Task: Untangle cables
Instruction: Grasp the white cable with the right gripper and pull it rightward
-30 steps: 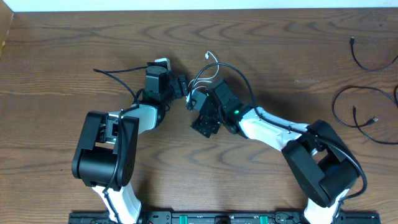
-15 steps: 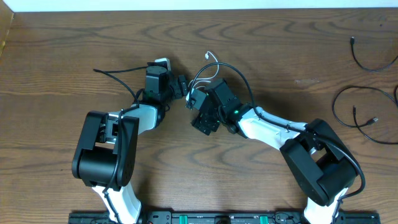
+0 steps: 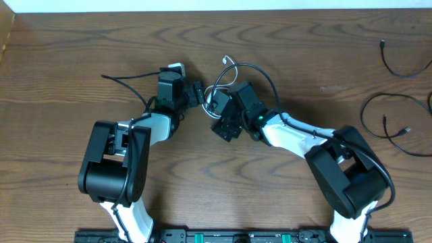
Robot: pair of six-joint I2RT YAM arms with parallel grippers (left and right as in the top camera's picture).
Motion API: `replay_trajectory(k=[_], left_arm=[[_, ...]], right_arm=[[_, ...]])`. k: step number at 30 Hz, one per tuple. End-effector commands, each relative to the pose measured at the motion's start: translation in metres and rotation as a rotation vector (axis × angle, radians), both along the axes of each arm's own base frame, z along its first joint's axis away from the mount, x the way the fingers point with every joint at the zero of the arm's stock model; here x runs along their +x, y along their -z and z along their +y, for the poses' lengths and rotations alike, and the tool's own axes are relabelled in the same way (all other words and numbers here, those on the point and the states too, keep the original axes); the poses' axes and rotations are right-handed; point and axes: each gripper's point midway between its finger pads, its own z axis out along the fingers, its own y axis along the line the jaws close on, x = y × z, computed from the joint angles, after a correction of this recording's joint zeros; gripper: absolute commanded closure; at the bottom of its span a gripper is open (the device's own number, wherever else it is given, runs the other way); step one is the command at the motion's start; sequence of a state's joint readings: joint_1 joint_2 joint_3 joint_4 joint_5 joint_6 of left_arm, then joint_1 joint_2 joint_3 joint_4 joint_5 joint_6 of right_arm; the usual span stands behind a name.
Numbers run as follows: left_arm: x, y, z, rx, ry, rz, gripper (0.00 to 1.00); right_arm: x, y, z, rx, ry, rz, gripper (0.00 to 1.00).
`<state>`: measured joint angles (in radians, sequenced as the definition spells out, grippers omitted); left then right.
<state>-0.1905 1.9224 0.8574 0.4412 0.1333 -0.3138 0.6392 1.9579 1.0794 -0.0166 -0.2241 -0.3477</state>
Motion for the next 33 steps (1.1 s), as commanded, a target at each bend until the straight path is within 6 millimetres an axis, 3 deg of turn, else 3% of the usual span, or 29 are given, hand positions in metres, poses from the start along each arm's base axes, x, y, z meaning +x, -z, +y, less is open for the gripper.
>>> replay_trajectory(k=[1,15,20,28,33], left_arm=[[-0.004,0.006,0.000,-0.005,0.010,0.026,0.10],[-0.004,0.006,0.000,-0.005,0.010,0.026,0.11],[-0.004,0.006,0.000,-0.005,0.010,0.026,0.11],[-0.004,0.006,0.000,-0.005,0.010,0.026,0.10],[-0.004,0.006,0.000,-0.005,0.010,0.026,0.11]], right_arm=[[-0.004,0.017,-0.001,0.000,0.004,0.048,0.12],[-0.005,0.025,-0.001,-0.002,0.016,0.065,0.14],[-0.008,0.027,-0.004,0.006,0.065,0.113,0.30],[-0.022,0.039,-0.014,-0.035,0.101,0.201,0.36],[-0.028,0.045,-0.024,-0.066,0.120,0.247,0.51]])
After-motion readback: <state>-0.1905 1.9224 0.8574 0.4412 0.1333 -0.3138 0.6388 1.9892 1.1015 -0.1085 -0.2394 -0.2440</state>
